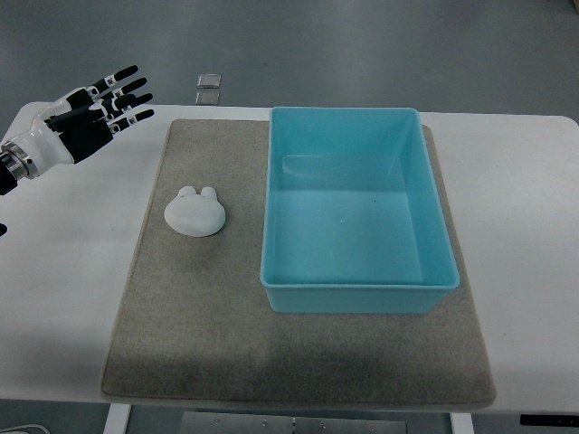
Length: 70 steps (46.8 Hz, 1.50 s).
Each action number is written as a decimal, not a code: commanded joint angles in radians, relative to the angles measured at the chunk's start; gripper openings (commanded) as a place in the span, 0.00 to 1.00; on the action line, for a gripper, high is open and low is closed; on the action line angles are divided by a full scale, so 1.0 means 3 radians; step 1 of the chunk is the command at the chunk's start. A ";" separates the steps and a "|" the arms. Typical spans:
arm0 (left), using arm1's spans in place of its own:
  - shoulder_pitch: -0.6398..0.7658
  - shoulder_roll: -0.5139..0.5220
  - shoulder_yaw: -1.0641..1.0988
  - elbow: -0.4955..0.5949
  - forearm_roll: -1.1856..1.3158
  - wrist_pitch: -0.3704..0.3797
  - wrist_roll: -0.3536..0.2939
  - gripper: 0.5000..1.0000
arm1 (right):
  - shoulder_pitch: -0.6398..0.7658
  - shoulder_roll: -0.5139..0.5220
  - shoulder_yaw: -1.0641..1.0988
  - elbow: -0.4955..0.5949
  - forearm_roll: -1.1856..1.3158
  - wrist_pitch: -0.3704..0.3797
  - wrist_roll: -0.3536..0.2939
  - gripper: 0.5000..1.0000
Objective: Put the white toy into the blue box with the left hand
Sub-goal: 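Move the left hand toward the white rabbit toy, opening fingers, then close the left hand fingers around the white rabbit toy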
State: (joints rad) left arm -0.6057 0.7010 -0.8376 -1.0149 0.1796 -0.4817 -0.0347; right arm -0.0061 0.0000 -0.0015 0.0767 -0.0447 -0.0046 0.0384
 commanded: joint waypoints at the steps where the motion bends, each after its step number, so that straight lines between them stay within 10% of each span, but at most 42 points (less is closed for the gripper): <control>1: -0.0006 0.0082 -0.0010 -0.0022 0.0622 0.0000 -0.0150 0.99 | 0.0000 0.0000 0.0000 0.0000 0.0001 0.0000 0.0000 0.87; 16: -0.0016 0.0588 0.0051 -0.0497 0.2617 0.0031 -0.0856 0.98 | 0.0000 0.0000 0.0000 0.0000 -0.0004 0.0000 0.0000 0.87; 37: -0.0021 0.0690 0.0138 -0.0968 0.4110 0.0082 -0.0861 0.99 | 0.0000 0.0000 0.0000 0.0000 -0.0004 0.0000 0.0000 0.87; 70: -0.0128 0.0327 0.0450 -0.0958 0.4233 0.0384 -0.0846 0.98 | 0.0000 0.0000 0.0000 0.0000 0.0001 0.0000 0.0000 0.87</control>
State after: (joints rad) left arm -0.6371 0.8076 -0.7027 -1.3029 1.4404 -0.3666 -0.2883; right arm -0.0062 0.0000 -0.0015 0.0770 -0.0446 -0.0047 0.0383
